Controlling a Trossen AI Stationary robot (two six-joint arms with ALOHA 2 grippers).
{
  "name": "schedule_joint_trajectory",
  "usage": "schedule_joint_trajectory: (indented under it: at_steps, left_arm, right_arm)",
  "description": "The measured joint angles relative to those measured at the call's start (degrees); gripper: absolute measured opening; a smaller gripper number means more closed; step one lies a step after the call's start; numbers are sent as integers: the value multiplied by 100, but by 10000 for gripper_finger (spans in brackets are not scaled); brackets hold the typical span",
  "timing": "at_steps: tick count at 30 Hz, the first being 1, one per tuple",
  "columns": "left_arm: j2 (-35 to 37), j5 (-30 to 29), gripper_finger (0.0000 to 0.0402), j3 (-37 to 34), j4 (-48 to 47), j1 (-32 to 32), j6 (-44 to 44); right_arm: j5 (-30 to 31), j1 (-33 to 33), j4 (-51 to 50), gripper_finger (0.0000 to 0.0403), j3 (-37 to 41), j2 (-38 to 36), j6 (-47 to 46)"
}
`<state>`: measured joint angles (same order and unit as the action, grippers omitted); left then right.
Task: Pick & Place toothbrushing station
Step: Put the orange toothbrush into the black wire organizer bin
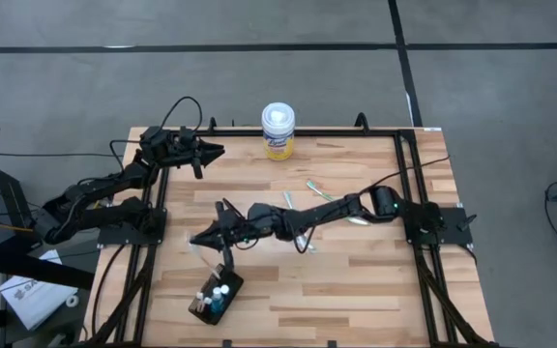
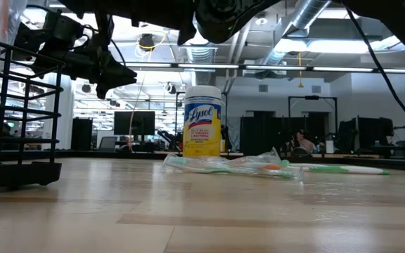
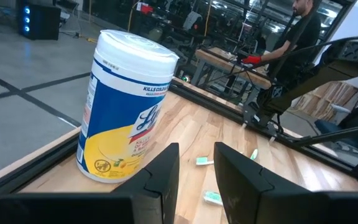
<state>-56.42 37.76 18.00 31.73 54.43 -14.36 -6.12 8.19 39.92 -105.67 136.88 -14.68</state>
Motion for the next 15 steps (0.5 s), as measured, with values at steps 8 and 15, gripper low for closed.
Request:
schedule_joint_trajectory:
  at_steps: [8,15]
  left_arm:
    - [0,1,95,0,-3,-1,17]
    - [0,0,95,-2,-126,-2,18]
  right_arm:
    - [-411,-79,340,0,583,0,461]
    - [-457,-35,1028,0,1021,0,688]
